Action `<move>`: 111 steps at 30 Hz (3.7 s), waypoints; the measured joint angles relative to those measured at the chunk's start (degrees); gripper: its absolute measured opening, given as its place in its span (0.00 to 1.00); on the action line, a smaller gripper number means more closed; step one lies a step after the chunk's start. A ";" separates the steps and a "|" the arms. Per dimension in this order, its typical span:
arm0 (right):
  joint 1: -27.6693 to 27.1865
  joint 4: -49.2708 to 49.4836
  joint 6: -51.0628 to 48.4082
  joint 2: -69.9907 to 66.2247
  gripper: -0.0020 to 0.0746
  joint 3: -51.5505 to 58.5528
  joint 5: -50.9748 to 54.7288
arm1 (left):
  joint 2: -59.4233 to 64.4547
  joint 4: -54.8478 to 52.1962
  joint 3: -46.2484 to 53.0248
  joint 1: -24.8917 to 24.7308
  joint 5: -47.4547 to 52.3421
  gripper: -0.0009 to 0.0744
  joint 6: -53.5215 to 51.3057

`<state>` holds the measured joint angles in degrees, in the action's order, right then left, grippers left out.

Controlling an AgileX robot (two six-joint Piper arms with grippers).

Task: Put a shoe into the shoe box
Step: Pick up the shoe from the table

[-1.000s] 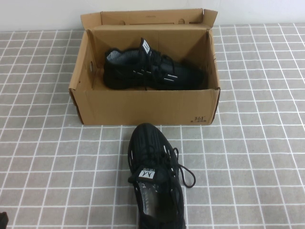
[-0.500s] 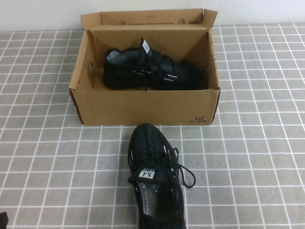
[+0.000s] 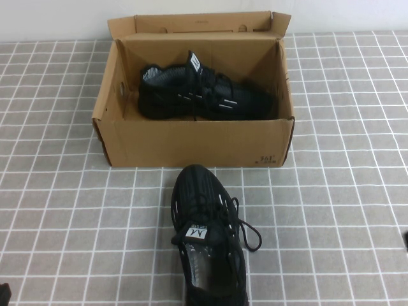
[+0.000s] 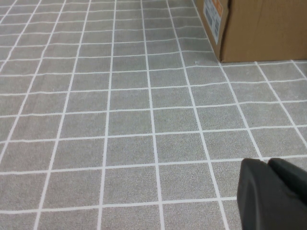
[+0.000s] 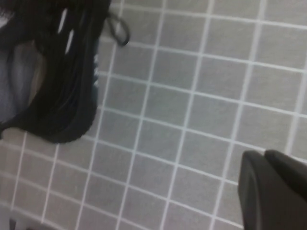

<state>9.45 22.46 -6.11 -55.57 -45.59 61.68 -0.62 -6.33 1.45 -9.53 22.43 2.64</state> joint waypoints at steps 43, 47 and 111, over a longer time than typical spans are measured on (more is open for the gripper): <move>45.88 -20.77 -31.42 -39.75 0.63 -27.79 -16.61 | 0.00 0.00 0.00 0.00 0.00 0.01 0.00; 44.89 -21.84 -31.42 -41.31 0.63 -27.79 -18.12 | 0.00 0.00 0.00 0.00 0.00 0.01 0.00; 42.07 -23.29 -31.42 -33.12 0.02 -27.79 -18.89 | 0.00 0.00 0.00 0.00 0.00 0.01 0.00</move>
<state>51.53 -0.83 -37.53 -88.69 -73.38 42.79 -0.62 -6.33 1.45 -9.53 22.43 2.64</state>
